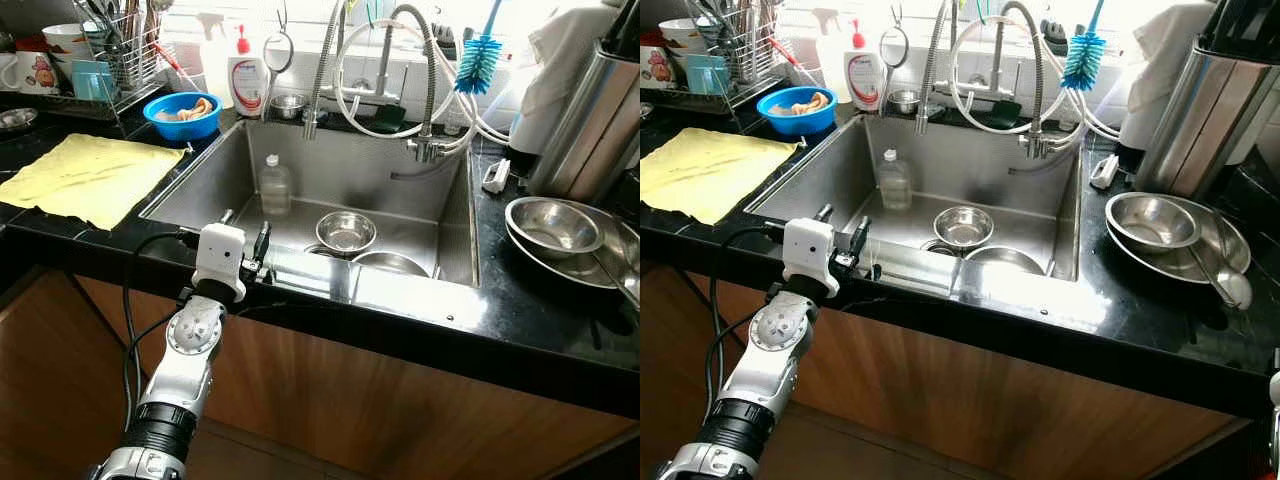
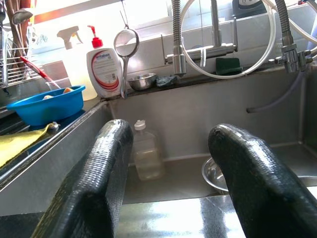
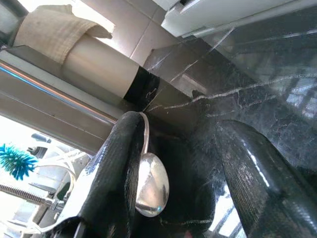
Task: Kitchen organization
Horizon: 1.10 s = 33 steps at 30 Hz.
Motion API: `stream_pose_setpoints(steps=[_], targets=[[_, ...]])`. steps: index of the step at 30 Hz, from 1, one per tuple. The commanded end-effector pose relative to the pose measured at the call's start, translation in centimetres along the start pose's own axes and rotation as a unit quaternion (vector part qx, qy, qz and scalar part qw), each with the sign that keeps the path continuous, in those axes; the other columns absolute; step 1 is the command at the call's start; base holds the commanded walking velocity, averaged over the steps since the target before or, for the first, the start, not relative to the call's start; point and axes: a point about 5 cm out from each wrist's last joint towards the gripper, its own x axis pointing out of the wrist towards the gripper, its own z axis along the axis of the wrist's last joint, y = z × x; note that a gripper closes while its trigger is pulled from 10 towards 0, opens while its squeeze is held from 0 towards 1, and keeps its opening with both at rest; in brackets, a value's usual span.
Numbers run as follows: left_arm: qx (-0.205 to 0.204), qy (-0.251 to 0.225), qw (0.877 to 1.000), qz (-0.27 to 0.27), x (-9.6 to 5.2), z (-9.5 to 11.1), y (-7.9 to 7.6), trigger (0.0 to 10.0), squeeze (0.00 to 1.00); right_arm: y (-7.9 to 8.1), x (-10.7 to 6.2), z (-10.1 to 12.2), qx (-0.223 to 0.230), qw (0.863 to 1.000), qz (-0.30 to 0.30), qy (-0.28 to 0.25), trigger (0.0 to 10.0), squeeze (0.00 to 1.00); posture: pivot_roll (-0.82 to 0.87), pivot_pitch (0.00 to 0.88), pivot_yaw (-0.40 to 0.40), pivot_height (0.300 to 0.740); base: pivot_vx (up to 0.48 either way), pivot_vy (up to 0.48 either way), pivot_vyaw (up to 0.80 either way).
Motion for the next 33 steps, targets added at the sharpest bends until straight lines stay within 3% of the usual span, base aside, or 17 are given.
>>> stream_pose_setpoints(steps=[1, 14, 22, 33], targets=[[0.012, -0.012, 1.0, -0.001, 0.4, 0.5, 0.3, 10.0, 0.0, -0.3, 0.2, -0.8, 0.019, 1.0, -0.006, 0.015, 10.0, 0.0, -0.01, 0.0, -0.021, 0.74, 0.0, 0.0, 0.0], [0.015, -0.013, 1.0, 0.0, 0.5, 0.6, 0.4, 10.0, 0.0, 0.9, 1.2, -1.6, 0.021, 0.999, 0.014, 0.033, 10.0, 0.0, 0.0, 0.0, -0.022, 0.74, 0.0, 0.0, 0.0], [0.017, -0.015, 1.0, 0.002, 0.6, 0.7, 0.6, 10.0, 0.0, 1.9, 1.5, -1.7, 0.044, 0.998, 0.029, 0.033, 10.0, 0.0, 0.0, 0.0, -0.025, 0.74, 0.0, 0.0, 0.0], [0.017, -0.015, 1.0, 0.002, 0.6, 0.8, 0.6, 10.0, 0.0, 1.9, 1.4, -0.9, 0.069, 0.997, 0.014, -0.006, 10.0, 0.0, 0.0, 0.0, -0.023, 0.74, 0.0, 0.0, 0.0]])
